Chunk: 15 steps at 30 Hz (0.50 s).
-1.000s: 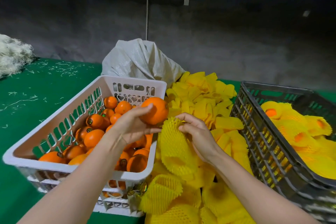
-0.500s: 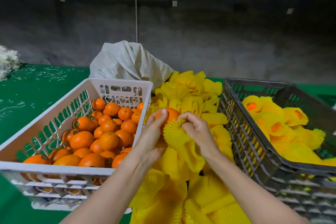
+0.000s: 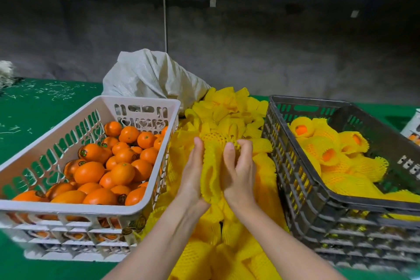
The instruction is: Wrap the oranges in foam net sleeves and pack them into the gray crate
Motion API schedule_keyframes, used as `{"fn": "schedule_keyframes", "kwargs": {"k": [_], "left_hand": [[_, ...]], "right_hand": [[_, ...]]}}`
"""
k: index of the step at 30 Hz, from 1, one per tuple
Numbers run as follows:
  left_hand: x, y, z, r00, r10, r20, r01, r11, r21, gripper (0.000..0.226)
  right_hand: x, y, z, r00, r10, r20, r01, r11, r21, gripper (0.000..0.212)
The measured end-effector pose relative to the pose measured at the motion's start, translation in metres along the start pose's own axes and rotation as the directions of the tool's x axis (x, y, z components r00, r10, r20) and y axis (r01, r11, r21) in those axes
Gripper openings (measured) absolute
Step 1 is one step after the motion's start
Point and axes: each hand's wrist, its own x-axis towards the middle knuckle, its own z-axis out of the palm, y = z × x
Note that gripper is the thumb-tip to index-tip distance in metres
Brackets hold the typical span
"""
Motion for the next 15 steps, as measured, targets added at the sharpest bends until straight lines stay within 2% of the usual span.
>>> {"fn": "schedule_keyframes", "kwargs": {"k": [2,5,7,12,15], "left_hand": [[0.003,-0.001,0.002,0.998,-0.013,-0.058,0.013,1.0,-0.009,0.071],[0.006,0.003,-0.001,0.981,-0.162,-0.103,0.155,0.986,-0.068,0.058],[0.006,0.004,-0.003,0.971,-0.205,-0.119,0.196,0.977,-0.088,0.052],[0.005,0.002,-0.007,0.977,-0.173,-0.126,0.161,0.982,-0.101,0.035],[0.004,0.003,-0.008,0.975,-0.184,-0.122,0.176,0.982,-0.07,0.039]], "right_hand": [[-0.002,0.004,0.002,0.999,-0.04,-0.004,0.04,0.999,-0.025,0.036],[0.003,0.008,-0.004,0.994,-0.11,-0.019,0.109,0.993,-0.035,0.024],[0.009,0.012,-0.007,0.995,-0.102,-0.015,0.102,0.995,0.001,0.027],[0.018,0.02,-0.011,0.995,0.055,0.085,-0.067,0.988,0.14,0.036],[0.019,0.022,-0.011,0.971,0.164,0.177,-0.201,0.955,0.22,0.038]]}}
